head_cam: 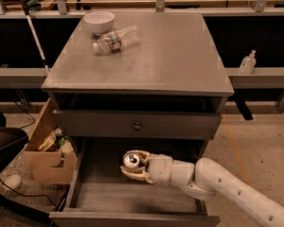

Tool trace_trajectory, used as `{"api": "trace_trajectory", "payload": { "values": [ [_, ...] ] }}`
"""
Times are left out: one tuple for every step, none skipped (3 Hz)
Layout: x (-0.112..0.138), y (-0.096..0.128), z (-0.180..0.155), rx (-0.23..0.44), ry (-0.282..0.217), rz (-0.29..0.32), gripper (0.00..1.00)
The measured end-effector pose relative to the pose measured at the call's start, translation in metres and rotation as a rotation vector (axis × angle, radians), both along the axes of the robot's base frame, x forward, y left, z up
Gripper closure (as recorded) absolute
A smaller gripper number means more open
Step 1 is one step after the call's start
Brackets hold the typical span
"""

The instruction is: Place redbull can into middle drawer

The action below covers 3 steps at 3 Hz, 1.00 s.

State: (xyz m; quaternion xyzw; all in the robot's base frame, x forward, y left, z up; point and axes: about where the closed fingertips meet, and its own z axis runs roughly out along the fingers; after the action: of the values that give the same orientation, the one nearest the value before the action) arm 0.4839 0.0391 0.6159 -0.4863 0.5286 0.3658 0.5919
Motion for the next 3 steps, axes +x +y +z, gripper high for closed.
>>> {"api": "trace_trajectory", "payload": {
  "values": [
    [-0.002, 0.027, -0.043, -0.038, 0.024, 0.046, 1.0],
    [-0.004, 0.046, -0.076, -0.058, 0.044, 0.062, 1.0],
    [-0.001, 0.065, -0.106, -0.065, 0.067, 0.07, 1.0]
  ]
}}
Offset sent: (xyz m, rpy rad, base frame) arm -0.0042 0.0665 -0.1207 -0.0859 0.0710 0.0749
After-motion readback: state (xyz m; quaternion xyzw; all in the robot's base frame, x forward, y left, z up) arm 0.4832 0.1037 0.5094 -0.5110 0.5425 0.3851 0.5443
